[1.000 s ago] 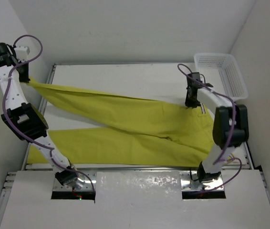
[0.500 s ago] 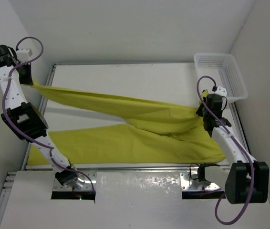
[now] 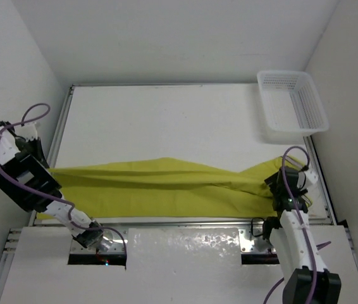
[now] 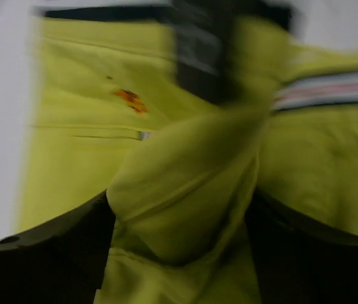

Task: Fold and stack the trousers
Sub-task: Fold the trousers

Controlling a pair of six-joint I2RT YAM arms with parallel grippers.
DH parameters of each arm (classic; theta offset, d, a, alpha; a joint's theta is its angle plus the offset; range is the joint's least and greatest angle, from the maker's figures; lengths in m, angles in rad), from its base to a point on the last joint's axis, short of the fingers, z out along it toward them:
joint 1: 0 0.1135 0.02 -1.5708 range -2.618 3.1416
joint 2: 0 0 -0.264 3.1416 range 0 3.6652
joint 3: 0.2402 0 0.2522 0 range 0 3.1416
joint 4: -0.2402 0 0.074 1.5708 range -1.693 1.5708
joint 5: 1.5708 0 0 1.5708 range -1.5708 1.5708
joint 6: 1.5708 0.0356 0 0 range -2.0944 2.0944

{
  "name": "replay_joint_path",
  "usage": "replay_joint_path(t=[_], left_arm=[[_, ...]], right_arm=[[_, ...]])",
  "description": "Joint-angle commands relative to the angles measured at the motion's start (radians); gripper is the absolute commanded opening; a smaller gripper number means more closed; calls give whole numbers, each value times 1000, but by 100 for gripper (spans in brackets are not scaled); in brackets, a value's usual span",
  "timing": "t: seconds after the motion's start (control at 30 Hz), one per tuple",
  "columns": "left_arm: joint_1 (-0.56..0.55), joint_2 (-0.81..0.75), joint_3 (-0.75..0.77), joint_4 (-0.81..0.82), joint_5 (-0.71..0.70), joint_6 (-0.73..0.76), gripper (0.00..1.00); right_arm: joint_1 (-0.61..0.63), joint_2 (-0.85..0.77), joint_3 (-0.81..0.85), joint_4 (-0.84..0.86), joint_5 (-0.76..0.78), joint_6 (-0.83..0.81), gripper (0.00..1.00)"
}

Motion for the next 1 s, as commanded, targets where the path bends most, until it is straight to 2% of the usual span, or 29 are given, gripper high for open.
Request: replay_joint_path(t=[0.0, 0.03, 0.13, 0.17, 0.27, 0.3, 0.4, 0.47, 0.6, 0.63, 0.7, 0.87, 0.97], left_arm=[[0, -109, -87, 87, -17, 127, 0], [0, -121, -110, 97, -25, 131, 0], [0, -115, -110, 95, -34, 141, 0], [0, -112, -105, 92, -27, 142, 0], [-1, -90, -78, 78, -8, 141, 0], [0, -86, -72, 75, -3, 139, 0], [0, -80, -62, 64, 1, 145, 0], [0, -84, -69, 66, 1, 151, 0], [0, -95, -88, 64, 6, 162, 0], [0, -96, -93, 66, 4, 164, 0], [0, -103, -104, 69, 0, 171, 0], [0, -112, -115, 69, 13, 174, 0], [0, -113, -115, 68, 21, 171, 0]], right_arm=[[-54, -103, -75, -255, 218, 279, 79], [-77, -133, -81, -245, 227, 284, 80], [-93, -185, -57, -93, 143, 74, 78], [-93, -176, -28, -90, 113, 2, 77], [-94, -90, 118, -189, 131, -63, 74], [-94, -70, 185, -270, 166, -61, 74], [-105, -35, 265, -349, 155, -69, 71], [-119, -27, 290, -327, 97, -90, 72], [-213, 130, 370, -437, -96, -23, 89], [-229, 213, 382, -454, -116, -14, 93], [-238, 269, 417, -487, -110, -8, 97], [-258, 359, 442, -454, -98, -3, 96], [-260, 433, 428, -415, -99, -2, 87]])
